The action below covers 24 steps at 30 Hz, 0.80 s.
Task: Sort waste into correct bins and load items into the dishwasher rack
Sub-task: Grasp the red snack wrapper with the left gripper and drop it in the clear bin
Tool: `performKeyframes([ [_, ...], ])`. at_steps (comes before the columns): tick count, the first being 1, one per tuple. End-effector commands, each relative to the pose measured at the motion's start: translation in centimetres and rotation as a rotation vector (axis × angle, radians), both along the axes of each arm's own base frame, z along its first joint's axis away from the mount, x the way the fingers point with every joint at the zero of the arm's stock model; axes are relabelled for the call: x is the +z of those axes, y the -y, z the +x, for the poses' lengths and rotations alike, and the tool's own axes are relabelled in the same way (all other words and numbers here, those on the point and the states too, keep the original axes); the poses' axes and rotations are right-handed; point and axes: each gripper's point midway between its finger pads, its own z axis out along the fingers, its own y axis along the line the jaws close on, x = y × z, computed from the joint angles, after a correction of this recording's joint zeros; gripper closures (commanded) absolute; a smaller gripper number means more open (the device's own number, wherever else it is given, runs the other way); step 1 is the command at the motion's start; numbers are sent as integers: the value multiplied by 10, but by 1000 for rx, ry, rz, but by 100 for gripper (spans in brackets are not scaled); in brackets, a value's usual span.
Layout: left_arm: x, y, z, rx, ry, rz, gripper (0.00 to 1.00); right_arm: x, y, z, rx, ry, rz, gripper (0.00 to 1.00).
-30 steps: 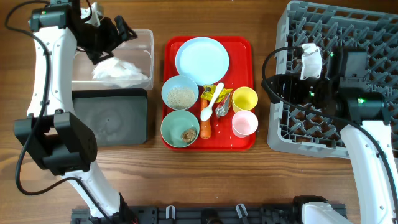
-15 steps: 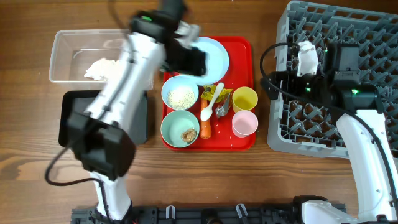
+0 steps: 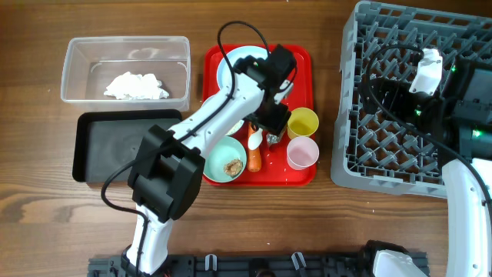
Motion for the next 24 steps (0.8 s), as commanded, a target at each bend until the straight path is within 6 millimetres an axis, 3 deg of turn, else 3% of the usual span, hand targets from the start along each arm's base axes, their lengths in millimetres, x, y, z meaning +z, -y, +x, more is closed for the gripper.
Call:
performKeyframes([
  [1,-18,2,-4,-6,-7,5,31,4,4,2,-19,6,-7,1],
  [3,-26,4,-6,-14,-4,0,33,4,4,2,-19,6,-7,1],
  [9,-35,15,2,-19,45,-39,53,4,4,2,-19,6,-7,1],
  [13,-34,18,4,-22,55,-48,94,4,4,2,-19,6,-7,0],
  [18,-34,17,3,-9,50,-46,96,4,4,2,-19,6,-7,0],
  [20,-24,12,7,51,54,-53,96,4,4,1,-19,4,-6,0],
  [24,35,2,28,140,136,-129,96,4,4,1,-19,3,-6,1],
])
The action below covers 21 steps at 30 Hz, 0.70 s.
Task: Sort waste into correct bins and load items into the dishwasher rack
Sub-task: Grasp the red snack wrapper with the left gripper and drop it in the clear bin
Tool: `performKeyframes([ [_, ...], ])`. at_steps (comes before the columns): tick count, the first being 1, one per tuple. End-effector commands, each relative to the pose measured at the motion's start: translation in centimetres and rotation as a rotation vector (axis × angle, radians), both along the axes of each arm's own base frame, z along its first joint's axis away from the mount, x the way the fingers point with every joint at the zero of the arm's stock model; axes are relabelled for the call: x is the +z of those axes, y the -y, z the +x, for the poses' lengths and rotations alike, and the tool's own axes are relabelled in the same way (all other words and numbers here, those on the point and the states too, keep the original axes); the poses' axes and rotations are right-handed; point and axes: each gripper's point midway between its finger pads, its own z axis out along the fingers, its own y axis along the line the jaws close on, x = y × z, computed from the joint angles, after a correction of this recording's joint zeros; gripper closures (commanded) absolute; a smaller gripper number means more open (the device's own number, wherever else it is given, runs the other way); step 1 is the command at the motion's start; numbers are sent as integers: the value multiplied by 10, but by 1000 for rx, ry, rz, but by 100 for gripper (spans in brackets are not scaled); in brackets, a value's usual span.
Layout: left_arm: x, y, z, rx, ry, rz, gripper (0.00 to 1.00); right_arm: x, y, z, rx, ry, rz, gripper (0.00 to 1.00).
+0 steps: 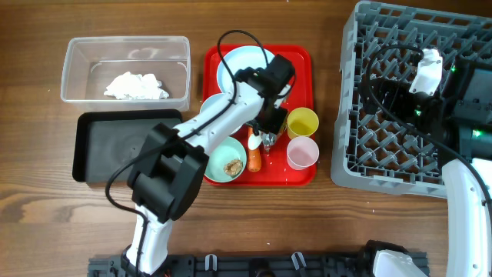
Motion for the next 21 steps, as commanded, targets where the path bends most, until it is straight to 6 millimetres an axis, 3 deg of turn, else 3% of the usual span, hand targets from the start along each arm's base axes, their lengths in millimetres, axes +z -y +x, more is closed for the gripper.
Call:
performKeyframes([
  [1,73,-2,23,75,134,-114,96,5,3,2,-16,8,-4,1],
  [7,108,-7,27,91,214,-146,96,4,3,2,-16,7,-4,0],
  [11,146,-44,47,257,348,-114,96,4,3,2,-16,7,-4,0],
  [14,180,-102,74,435,443,-122,96,4,3,2,-16,7,-4,1],
  [16,183,-144,89,537,455,-103,96,4,3,1,-16,6,-4,0],
  [17,181,-184,101,625,459,-82,96,4,3,1,-16,6,-4,0],
  [18,182,-200,105,664,463,-76,96,4,3,1,-16,6,-4,0],
  [19,183,-232,112,746,474,-68,96,4,3,2,-16,7,-4,0],
  [21,183,-265,116,827,477,-65,96,4,3,2,-16,7,-4,0],
])
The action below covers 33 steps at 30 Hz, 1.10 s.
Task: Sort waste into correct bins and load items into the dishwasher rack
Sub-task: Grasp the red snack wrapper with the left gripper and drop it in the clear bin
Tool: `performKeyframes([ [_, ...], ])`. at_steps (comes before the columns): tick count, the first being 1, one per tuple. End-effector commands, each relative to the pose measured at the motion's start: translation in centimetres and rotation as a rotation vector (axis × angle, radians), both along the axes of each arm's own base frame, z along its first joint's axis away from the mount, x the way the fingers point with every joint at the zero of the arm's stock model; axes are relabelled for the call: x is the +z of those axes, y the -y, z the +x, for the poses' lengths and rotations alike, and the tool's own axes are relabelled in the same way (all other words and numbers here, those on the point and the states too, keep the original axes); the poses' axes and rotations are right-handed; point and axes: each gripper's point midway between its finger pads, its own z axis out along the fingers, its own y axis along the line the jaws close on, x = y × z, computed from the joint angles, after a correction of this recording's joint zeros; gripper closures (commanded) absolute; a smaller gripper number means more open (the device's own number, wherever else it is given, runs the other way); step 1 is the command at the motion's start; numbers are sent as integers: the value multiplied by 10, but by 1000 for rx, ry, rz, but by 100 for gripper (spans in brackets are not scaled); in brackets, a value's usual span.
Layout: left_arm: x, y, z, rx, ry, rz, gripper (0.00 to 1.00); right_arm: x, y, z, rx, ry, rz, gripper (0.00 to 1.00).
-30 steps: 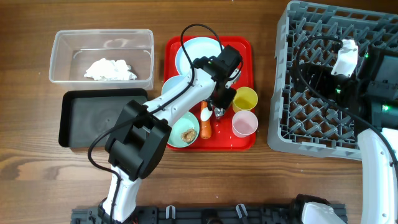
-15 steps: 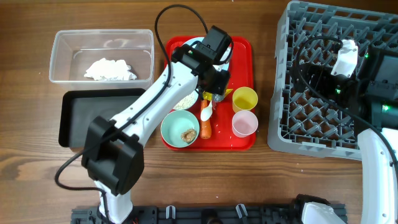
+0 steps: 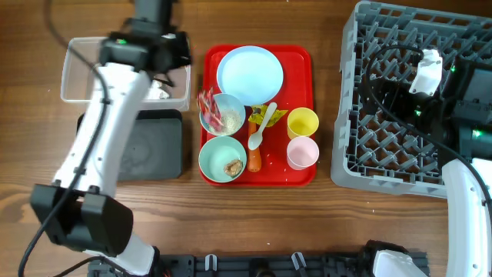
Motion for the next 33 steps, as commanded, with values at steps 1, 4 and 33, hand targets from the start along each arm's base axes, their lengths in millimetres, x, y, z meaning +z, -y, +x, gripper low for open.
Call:
performKeyframes([
  [1,6,-56,7,147,13,-36,96,5,3,2,-15,11,-4,0],
  [4,1,-34,-1,78,-28,-92,95,4,7,3,-33,7,-21,0],
  [33,-183,85,-67,23,-446,106,96,3,7,1,-35,0,-19,0],
])
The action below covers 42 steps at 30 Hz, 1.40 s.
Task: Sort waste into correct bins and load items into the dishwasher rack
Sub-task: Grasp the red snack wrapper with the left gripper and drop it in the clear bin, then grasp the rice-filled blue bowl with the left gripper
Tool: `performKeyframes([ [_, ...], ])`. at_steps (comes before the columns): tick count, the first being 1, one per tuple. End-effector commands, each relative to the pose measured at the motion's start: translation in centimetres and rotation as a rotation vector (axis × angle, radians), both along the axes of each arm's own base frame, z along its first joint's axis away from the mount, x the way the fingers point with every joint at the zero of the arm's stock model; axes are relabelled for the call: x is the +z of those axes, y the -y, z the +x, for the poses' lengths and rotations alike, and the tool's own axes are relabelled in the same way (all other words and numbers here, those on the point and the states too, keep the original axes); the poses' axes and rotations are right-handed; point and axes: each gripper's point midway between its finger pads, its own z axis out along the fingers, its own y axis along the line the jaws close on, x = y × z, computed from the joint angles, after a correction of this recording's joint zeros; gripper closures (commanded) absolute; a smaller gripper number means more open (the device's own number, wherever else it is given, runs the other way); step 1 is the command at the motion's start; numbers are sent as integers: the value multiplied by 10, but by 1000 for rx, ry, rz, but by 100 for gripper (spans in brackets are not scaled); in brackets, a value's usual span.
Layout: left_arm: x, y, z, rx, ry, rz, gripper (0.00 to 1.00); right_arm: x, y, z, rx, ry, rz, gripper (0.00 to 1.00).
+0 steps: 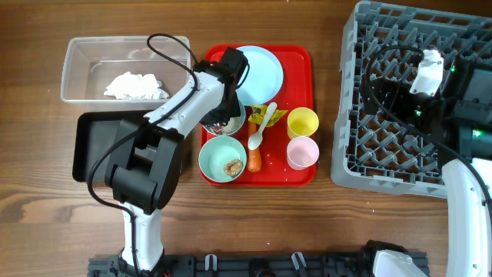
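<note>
On the red tray (pixel 296 175) lie a light blue plate (pixel 261 71), a teal bowl (pixel 221 158) with a scrap of food, a white spoon (pixel 258 131), an orange carrot piece (pixel 255 161), a yellow wrapper (pixel 271 113), a yellow cup (pixel 302 121) and a pink cup (pixel 302 152). My left gripper (pixel 223 121) hangs over the small bowl (pixel 241 117) at the tray's left and hides most of it; its jaws cannot be made out. My right gripper (pixel 425 75) rests over the grey dishwasher rack (pixel 361 154), its state unclear.
A clear bin (pixel 77 54) at the back left holds white tissue (pixel 137 85). The black bin (pixel 104 150) lies in front of it, partly under my left arm. The rack fills the right side of the table.
My left gripper was over the clear bin at the back left; now it is over the small bowl at the left of the tray. The right arm has not moved.
My left gripper first hovered mid-tray, by the spoon and yellow cup, and was still there a moment later. Then it was over the clear bin. Now it is back at the tray, over the small bowl. Whether it carried anything cannot be told.
</note>
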Motion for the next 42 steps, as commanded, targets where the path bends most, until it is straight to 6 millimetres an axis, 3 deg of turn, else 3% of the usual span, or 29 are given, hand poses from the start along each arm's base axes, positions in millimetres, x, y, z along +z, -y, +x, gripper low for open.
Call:
performKeyframes([
  [1,38,2,7,4,81,-21,96,5,3,2,-19,7,-2,0],
  [5,104,5,14,5,233,-96,96,5,3,2,-19,7,-2,0],
  [6,134,3,13,4,304,-120,96,5,3,2,-19,8,-2,0],
  [9,178,-23,17,48,448,-48,96,5,3,2,-19,8,-2,0],
  [12,190,-79,35,171,536,131,96,5,3,2,-18,9,-2,0],
  [13,186,-106,47,237,552,184,96,5,3,2,-18,9,-2,0],
  [16,156,-151,74,350,535,214,94,5,3,2,-18,8,-2,0],
  [17,139,-165,87,385,530,222,62,5,3,2,-18,8,-2,0],
  [18,126,-175,98,411,536,225,18,5,3,2,-18,11,-2,0],
  [19,115,-178,105,415,531,215,0,5,3,2,-18,11,-2,0],
  [21,102,-160,113,263,486,148,0,5,3,2,-19,8,-2,0],
  [22,106,-153,113,225,490,138,0,5,3,2,-18,9,-2,0],
  [25,160,-110,101,92,579,107,0,4,4,4,-18,8,-2,0],
  [26,179,-90,91,51,608,86,0,0,4,5,-19,-4,0,0],
  [28,197,-42,66,-59,615,42,0,-9,4,7,-20,-35,9,0],
  [30,180,4,38,-186,522,-1,1,-16,5,9,-19,-57,14,0],
  [33,130,62,-4,-351,311,-94,2,-17,-1,9,4,-62,38,0],
  [35,102,75,-13,-399,243,-66,3,-17,0,9,3,-62,37,0],
  [37,60,78,-15,-413,153,-27,11,-18,-1,7,2,-71,38,0],
  [40,26,75,-18,-413,75,3,22,-20,-1,6,2,-80,39,0],
  [42,20,74,-19,-413,63,9,28,-19,-1,6,2,-79,39,0],
])
